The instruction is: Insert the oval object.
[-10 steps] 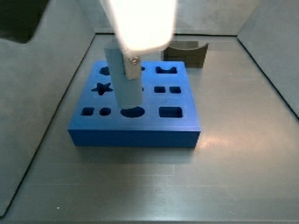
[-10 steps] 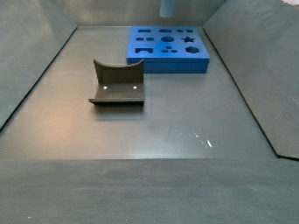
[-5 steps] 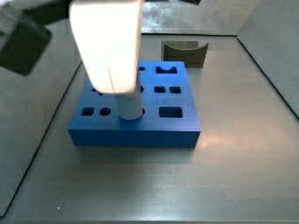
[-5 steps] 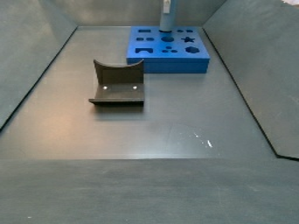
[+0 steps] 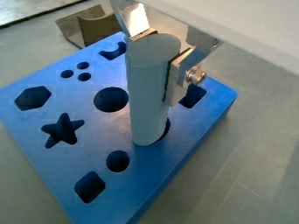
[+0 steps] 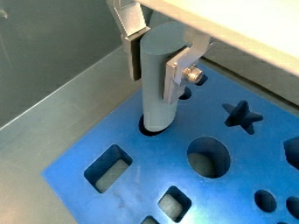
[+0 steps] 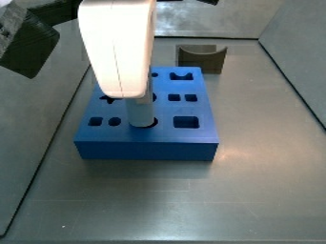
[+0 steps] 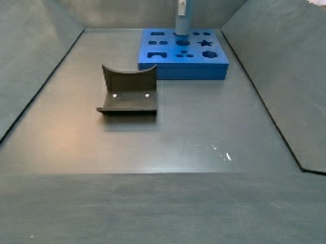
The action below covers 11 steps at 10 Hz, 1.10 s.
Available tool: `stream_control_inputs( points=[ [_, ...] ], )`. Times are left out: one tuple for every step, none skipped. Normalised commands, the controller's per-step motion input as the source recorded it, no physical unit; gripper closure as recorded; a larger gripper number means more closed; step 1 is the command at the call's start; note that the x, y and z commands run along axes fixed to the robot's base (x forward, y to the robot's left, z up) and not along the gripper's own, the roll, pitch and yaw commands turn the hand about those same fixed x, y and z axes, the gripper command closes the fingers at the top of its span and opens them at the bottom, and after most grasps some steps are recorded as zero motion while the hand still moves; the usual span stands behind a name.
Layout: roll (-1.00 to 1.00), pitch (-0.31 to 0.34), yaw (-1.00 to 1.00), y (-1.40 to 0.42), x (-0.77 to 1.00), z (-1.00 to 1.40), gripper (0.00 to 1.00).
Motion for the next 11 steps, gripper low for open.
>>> stream_control_inputs(
  points=[
    [0.00, 0.000, -0.43, -0.06, 0.29, -0.48, 1.00],
    [0.05, 0.000, -0.39, 0.00, 0.17, -0.49, 1.00],
    [0.03, 0.000, -0.34, 0.00, 0.10, -0.53, 1.00],
    [0.06, 0.000, -0.23, 0.00, 0.01, -0.42, 1.00],
    [0.05, 0.000, -0.08, 0.00, 0.00, -0.24, 1.00],
    [0.01, 0.000, -0.01, 0.00, 0.00, -0.28, 1.00],
    [0.00, -0.027, 0.00, 0.00, 0.01, -0.35, 1.00],
    [0.00, -0.009, 0.00, 0.00, 0.05, -0.26, 1.00],
    [-0.04, -0.046, 0.00, 0.04, 0.01, -0.41, 1.00],
    [-0.07, -0.020, 0.00, 0.00, 0.00, -0.14, 1.00],
    [-0.06, 0.000, 0.00, 0.00, 0.00, -0.06, 1.00]
  ],
)
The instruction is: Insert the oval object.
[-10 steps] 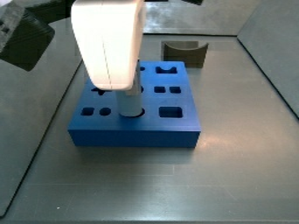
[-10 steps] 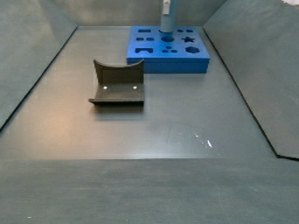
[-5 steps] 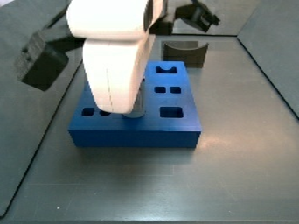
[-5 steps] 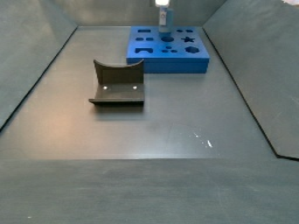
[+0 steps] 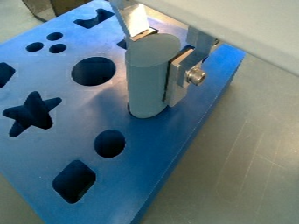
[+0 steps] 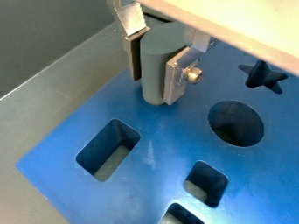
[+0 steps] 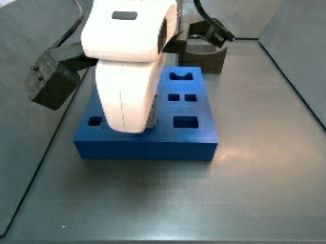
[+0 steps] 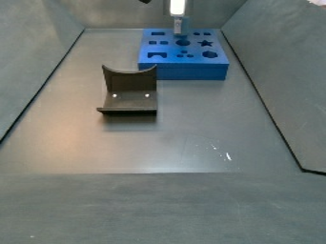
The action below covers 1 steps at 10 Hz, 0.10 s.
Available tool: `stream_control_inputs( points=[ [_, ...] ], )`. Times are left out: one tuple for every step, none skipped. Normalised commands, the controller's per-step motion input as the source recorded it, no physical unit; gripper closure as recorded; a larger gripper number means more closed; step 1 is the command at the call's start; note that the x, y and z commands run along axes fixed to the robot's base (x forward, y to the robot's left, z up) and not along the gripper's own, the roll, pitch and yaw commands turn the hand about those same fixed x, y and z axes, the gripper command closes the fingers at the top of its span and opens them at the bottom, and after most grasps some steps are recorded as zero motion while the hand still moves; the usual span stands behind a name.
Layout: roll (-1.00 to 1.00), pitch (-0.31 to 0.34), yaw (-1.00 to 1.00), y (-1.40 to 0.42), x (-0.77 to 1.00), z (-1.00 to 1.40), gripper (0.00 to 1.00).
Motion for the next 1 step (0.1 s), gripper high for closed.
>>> stream_control_inputs(
  points=[
    [0.00, 0.000, 0.00, 0.01, 0.00, 0.00, 1.00]
  ],
)
